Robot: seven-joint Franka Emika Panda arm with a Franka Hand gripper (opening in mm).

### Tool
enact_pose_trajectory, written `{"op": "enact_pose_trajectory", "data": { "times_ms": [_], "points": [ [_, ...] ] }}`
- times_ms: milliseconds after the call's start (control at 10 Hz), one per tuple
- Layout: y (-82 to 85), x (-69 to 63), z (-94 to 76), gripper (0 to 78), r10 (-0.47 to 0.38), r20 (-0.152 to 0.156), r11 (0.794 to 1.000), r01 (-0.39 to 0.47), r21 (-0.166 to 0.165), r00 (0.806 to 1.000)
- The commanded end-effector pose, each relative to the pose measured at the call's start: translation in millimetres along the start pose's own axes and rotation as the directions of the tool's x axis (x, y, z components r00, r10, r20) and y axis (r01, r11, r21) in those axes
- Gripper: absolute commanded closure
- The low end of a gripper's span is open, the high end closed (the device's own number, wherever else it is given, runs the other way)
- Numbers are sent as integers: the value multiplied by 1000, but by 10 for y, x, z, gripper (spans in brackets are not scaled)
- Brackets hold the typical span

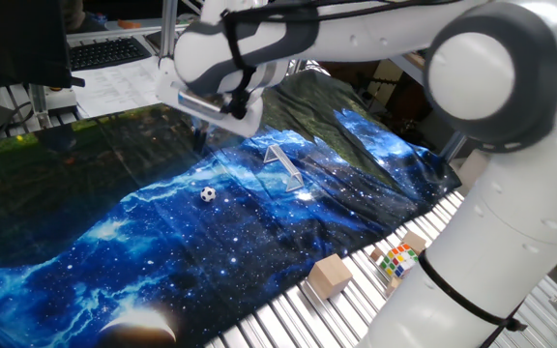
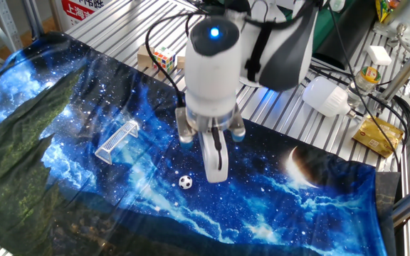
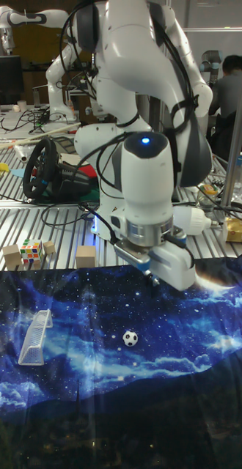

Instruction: Push the soccer ball into the goal

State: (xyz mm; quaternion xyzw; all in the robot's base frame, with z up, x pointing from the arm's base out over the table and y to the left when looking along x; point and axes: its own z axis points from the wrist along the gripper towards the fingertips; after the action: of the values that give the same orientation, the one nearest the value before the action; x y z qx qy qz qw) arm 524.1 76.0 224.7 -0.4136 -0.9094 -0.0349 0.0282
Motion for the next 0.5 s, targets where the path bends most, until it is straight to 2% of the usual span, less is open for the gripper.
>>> {"op": "enact_pose_trajectory", "data": {
  "times_ms": [100, 500],
  "points": [
    [47, -12, 286, 776, 44, 20, 999, -44, 7, 999],
    [-1, -20, 534, 776, 60, 36, 998, -61, 11, 998]
  ]
}}
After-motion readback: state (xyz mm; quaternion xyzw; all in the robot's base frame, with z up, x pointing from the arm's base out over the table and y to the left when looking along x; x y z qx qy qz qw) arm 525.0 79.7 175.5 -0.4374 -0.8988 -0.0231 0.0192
